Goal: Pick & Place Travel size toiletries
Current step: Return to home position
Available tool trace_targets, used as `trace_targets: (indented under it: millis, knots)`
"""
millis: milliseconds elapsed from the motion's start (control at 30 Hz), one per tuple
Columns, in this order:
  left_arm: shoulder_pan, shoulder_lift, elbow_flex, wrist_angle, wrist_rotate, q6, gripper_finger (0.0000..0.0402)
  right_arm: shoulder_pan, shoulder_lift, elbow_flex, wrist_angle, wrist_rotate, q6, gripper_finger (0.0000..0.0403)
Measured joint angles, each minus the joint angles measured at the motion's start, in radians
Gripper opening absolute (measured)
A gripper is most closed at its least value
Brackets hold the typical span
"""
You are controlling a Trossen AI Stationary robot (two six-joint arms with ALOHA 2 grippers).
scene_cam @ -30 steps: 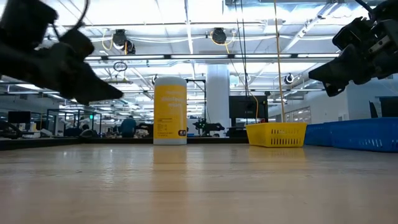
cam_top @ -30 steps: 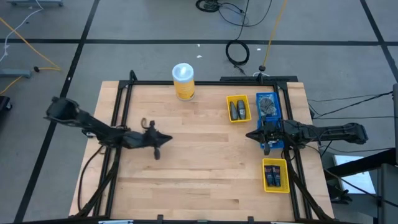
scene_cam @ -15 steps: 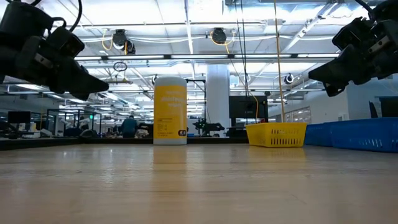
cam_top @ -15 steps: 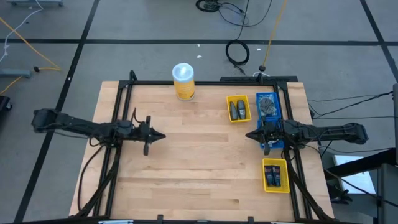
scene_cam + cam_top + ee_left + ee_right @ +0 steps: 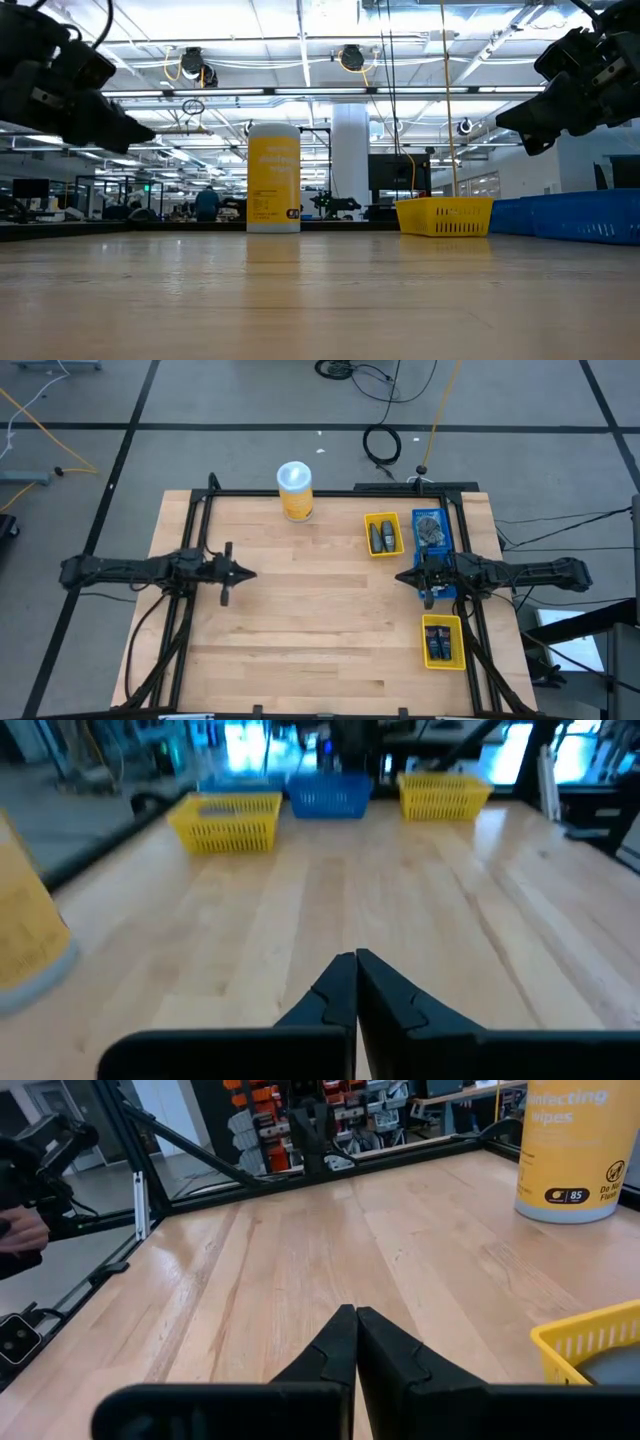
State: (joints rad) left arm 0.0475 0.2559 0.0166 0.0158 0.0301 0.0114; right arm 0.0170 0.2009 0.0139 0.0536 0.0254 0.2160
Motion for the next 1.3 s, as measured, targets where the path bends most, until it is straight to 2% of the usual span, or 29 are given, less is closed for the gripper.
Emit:
trace_targets:
  millis: [200,367,500,833,933,1133,1300]
  knots:
    - [0.000,-0.038,0.000,-0.003,-0.013,0.048,0.0016,0.000,0.000,0.000,0.000,0.000,0.000,0.0004]
    - [0.000,-0.027,0.000,-0.002,-0.034,0.088,0.0009,0.000,0.000,0.000,0.001,0.000,0.000,0.0004]
    - [0.000,-0.027,0.000,-0.002,-0.036,0.086,0.0002,0.000,0.000,0.000,0.001,0.000,0.000,0.0004]
    - [0.000,-0.027,0.000,0.002,-0.039,0.027,0.0025,0.000,0.000,0.000,0.001,0.000,0.000,0.0004]
    - [-0.009,-0.076,0.000,-0.007,-0.039,0.021,0.0026,0.000,0.000,0.000,0.001,0.000,0.000,0.0004]
    - [-0.012,-0.254,0.000,-0.005,-0.042,0.013,0.0026,0.000,0.000,0.000,0.001,0.000,0.000,0.0004]
    - [0.011,-0.252,0.000,-0.015,-0.056,0.016,0.0026,0.000,0.001,0.000,0.001,0.000,0.000,0.0004]
